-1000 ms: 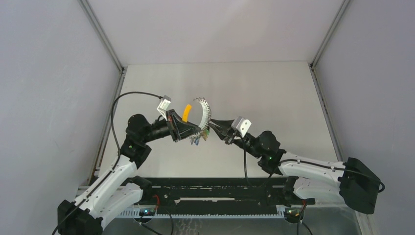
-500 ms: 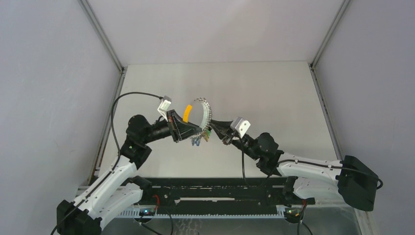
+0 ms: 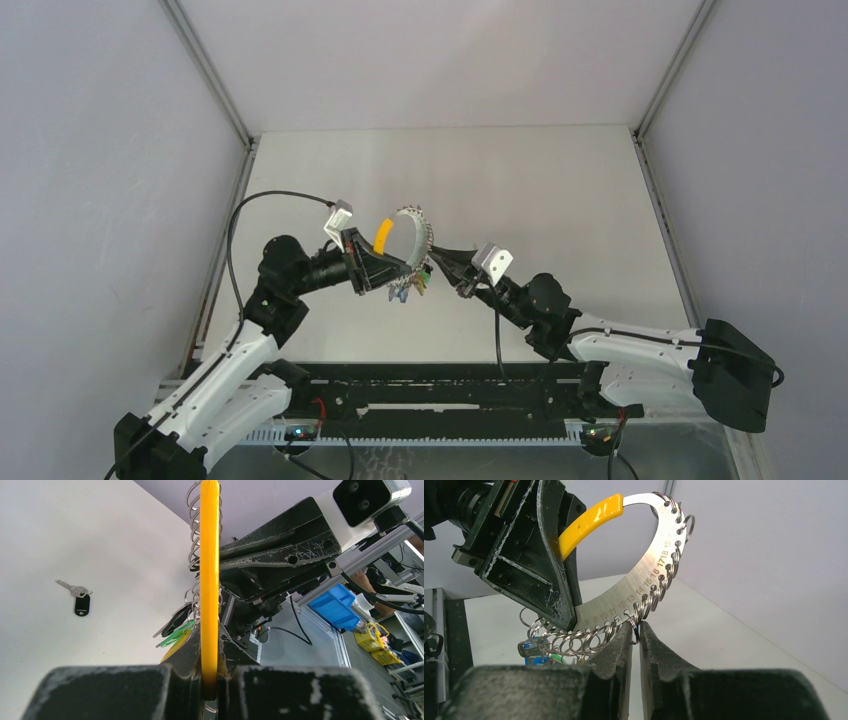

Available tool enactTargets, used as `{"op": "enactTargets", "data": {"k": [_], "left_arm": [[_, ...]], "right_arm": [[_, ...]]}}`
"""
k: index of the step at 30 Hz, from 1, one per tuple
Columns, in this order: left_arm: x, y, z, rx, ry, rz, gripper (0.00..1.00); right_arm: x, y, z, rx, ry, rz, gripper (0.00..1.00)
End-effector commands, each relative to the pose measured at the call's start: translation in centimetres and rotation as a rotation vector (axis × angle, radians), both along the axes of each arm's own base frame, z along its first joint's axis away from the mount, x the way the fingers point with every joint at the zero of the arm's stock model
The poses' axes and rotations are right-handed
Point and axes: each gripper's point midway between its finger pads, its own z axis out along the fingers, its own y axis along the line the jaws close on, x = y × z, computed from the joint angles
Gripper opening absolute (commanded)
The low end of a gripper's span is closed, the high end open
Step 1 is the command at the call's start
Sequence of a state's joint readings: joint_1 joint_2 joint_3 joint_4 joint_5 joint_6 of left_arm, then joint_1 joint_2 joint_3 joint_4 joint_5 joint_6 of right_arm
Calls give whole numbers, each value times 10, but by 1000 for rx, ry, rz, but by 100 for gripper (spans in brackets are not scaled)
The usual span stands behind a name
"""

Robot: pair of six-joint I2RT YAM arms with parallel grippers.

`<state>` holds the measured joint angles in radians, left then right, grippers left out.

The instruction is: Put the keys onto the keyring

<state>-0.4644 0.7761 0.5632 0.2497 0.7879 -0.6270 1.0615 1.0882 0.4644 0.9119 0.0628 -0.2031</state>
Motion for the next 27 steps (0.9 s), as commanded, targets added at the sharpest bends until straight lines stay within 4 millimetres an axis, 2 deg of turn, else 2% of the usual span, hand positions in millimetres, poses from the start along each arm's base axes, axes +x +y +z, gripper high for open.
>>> {"op": "enactTargets", "data": {"k": [1,27], "left_arm": [[0,0,18,-21,-78,7,0],[5,5,26,-23,-86,64,0]], "right_arm": [[-10,0,18,34,-53,33,10],[-7,0,7,-17,-46,17,10]]}}
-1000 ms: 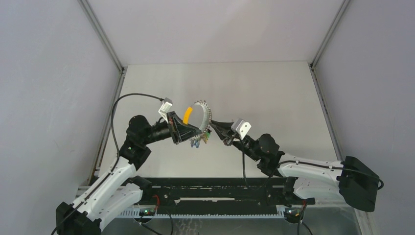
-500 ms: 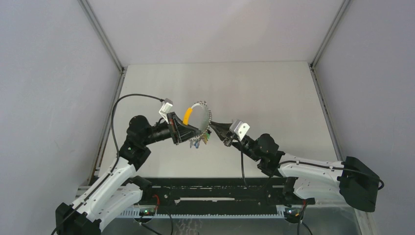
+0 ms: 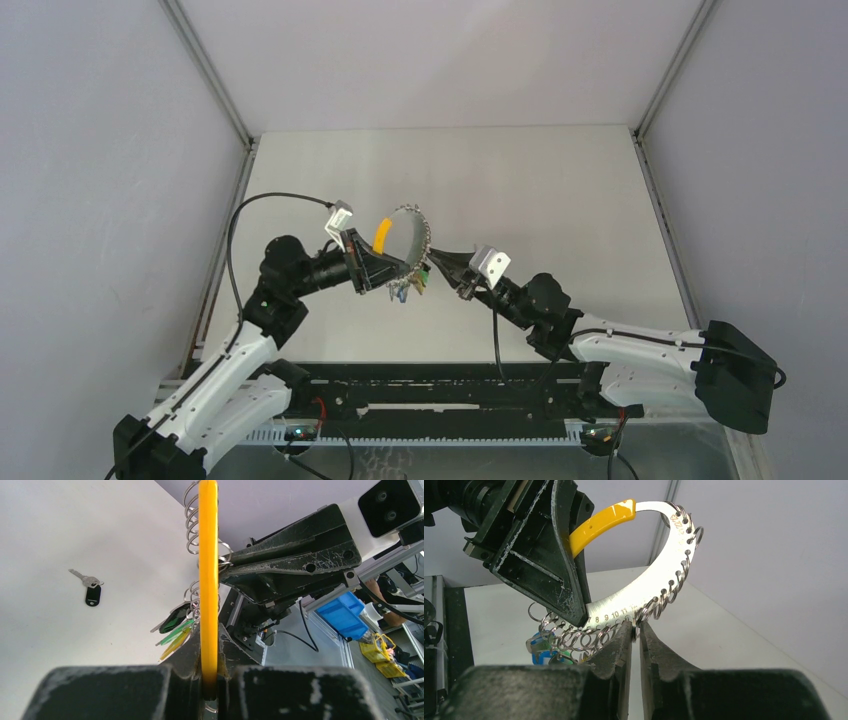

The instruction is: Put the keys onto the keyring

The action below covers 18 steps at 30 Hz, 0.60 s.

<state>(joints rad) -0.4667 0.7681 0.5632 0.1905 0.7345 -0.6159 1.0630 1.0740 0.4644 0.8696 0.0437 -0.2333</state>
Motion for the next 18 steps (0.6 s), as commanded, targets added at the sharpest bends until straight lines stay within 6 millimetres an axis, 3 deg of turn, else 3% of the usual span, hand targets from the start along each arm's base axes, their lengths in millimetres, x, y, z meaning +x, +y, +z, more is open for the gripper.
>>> {"op": "enactTargets", "data": {"k": [1,6,18], "left_arm": [[-1,3,36,-48,-126,13,0],[-3,3,38,-54,-131,15,0],[-5,4,37,-47,-141,7,0]], "right_arm": [[-4,-1,11,24,-29,5,12],[-2,0,9,21,-24,-2,17],[-10,-5,16,17,-37,27,14]]}}
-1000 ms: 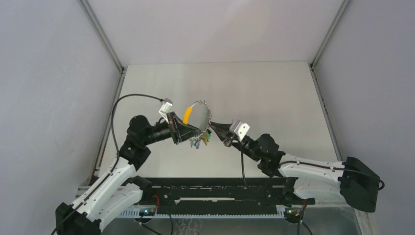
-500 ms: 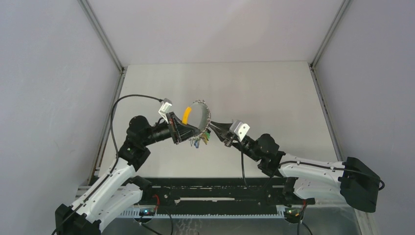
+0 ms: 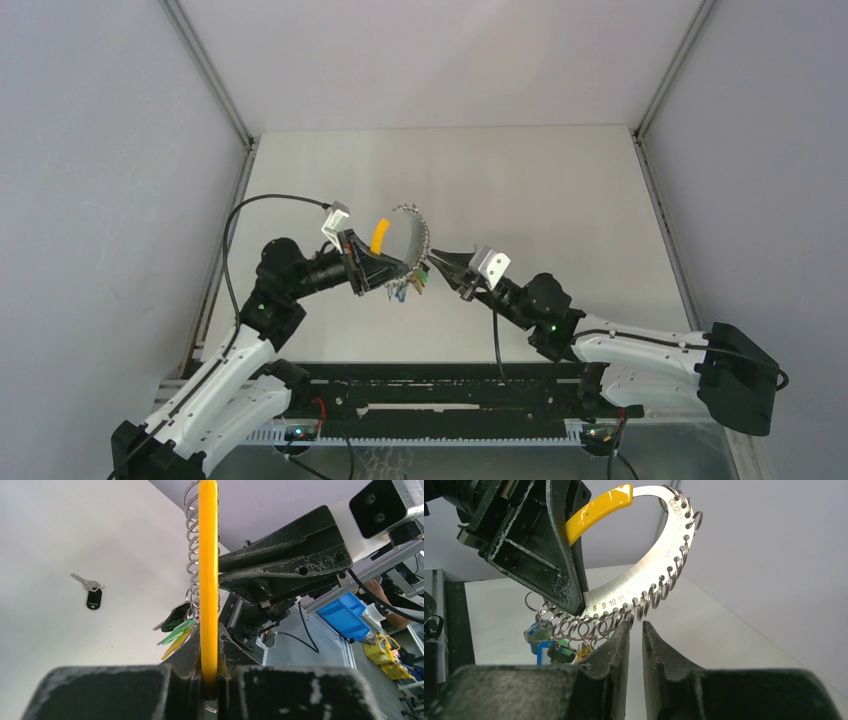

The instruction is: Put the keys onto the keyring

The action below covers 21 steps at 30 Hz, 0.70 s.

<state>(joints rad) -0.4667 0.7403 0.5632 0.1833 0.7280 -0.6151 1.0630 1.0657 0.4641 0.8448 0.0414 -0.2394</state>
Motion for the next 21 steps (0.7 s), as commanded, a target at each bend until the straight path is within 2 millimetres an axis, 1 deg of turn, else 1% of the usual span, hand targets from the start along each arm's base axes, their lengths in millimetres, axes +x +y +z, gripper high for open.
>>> {"op": "enactTargets", "data": {"k": [1,4,6,11,15,21], "left_arm": [[-2,2,30,-34,-122,3,0],[-1,2,29,-27,-122,4,0],[-1,2,29,-25,-122,4,0],[-2,1,29,-25,-124,-8,0],[-4,1,31,-27,-129,-15,0],[-5,0,30,-25,-128,-24,0]], "right_arm": [[-11,-6,22,38,-42,32,14],[-16,-10,26,51,-55,40,14],[-15,-11,27,50,-57,35,14],[-9,-8,17,27,-47,18,8],[-6,-2,11,6,-37,24,7],[-4,0,8,1,-33,22,6]]}}
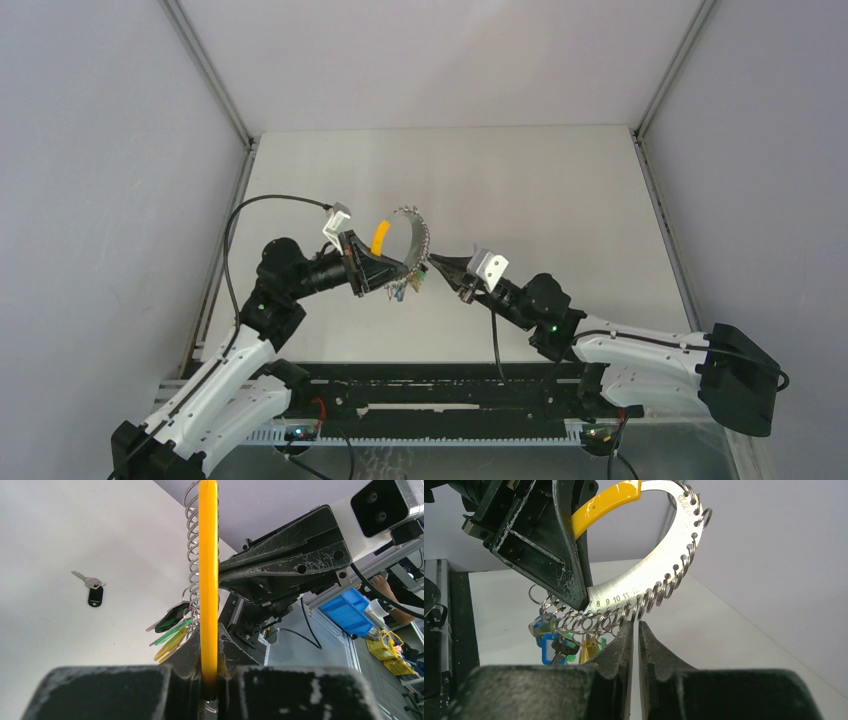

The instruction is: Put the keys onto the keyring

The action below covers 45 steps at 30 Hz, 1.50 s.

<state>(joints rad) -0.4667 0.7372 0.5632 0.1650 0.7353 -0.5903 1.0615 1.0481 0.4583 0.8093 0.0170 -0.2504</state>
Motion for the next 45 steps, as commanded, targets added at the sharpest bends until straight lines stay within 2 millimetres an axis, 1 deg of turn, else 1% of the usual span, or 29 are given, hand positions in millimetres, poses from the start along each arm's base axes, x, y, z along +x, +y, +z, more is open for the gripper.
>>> {"op": "enactTargets", "data": {"k": [1,18,23,27,32,41,45], "left_arm": [[-4,0,33,-42,-120,-18,0],[-5,-2,34,-52,-116,-31,0],[-4,-2,34,-52,-115,-33,0],[-4,-2,34,-52,-113,-33,0],[-5,-2,33,-50,-115,-37,0],[-4,-2,32,-39,-121,-32,0],[-5,-1,33,-41,-123,-33,0]], "right_arm": [[0,1,13,30,-30,5,6],[-1,4,16,47,-29,17,6],[-3,5,18,52,-33,29,7],[-4,5,19,55,-33,32,12],[1,1,19,53,-27,0,14],[-2,-8,25,63,-36,-10,14],[-1,-8,23,60,-34,-15,12]]}}
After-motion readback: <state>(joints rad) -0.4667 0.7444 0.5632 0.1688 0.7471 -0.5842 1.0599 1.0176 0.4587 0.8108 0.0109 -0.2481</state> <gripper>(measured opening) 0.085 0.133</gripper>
